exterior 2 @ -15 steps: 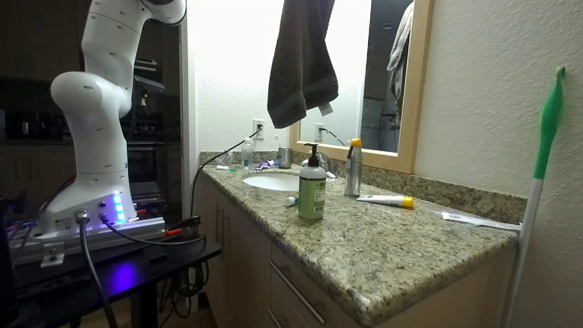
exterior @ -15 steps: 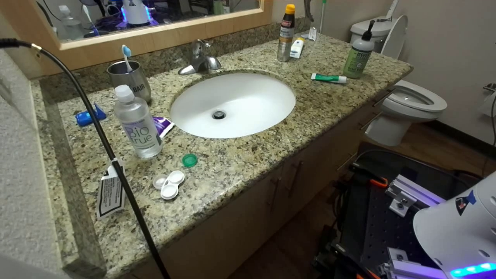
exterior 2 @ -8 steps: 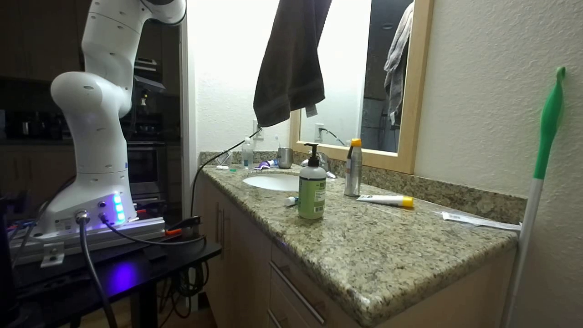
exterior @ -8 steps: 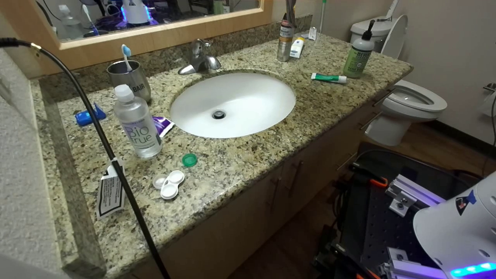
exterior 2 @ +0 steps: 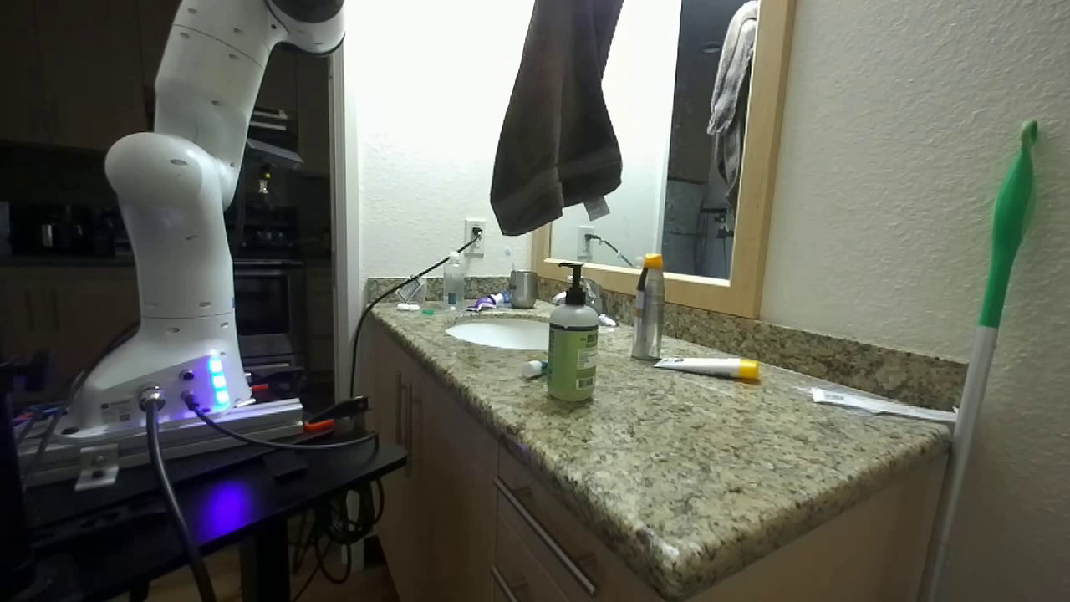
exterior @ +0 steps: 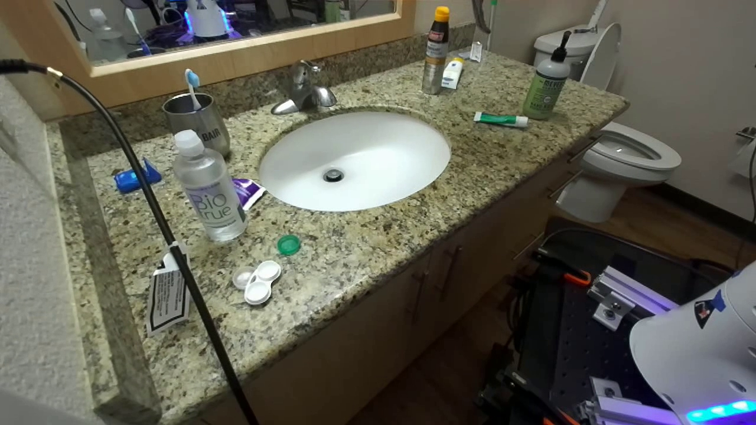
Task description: Move the towel to the left side of the counter
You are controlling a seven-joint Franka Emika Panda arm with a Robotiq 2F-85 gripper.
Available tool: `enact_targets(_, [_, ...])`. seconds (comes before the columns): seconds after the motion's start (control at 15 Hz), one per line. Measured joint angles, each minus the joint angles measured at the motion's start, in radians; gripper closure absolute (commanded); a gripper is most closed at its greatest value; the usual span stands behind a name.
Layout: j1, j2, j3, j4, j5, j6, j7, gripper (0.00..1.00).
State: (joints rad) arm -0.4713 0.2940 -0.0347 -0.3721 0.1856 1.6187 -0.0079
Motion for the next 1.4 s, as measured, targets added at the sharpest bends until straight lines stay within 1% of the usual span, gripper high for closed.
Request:
enact_targets(0.13, [0.143, 0.048, -0.02, 0.001, -0.124, 0.072, 0.109, 0.99])
enact_targets(0.27, [0.26, 0.089, -0.04, 0.001, -0.22, 0.141, 0.222, 0.99])
enact_targets(0.4, [0.345, 0.125, -0.067, 0.001, -0.296, 0.216, 0.337, 0.99])
enact_targets(0.53, [0.4, 0.158, -0.097, 0.002, -0.35, 0.271, 0.47, 0.99])
enact_targets(0.67, [0.428, 0.184, -0.124, 0.002, -0.376, 0.321, 0.604, 0.99])
enact_targets(0.73, [0.435, 0.192, -0.135, 0.002, -0.381, 0.341, 0.663, 0.94])
enact_targets(0.8, [0.439, 0.196, -0.14, 0.002, -0.381, 0.355, 0.705, 0.94])
enact_targets(1.0, [0.444, 0.196, -0.143, 0.006, -0.381, 0.36, 0.746, 0.94])
enact_targets(1.07, [0.444, 0.196, -0.144, 0.006, -0.381, 0.36, 0.748, 0.99])
enact_targets(1.27, [0.443, 0.197, -0.145, 0.004, -0.381, 0.356, 0.749, 0.99])
enact_targets(1.33, [0.446, 0.204, -0.153, 0.003, -0.395, 0.36, 0.779, 0.99])
enact_targets(1.4, [0.454, 0.22, -0.169, 0.001, -0.419, 0.371, 0.844, 0.99])
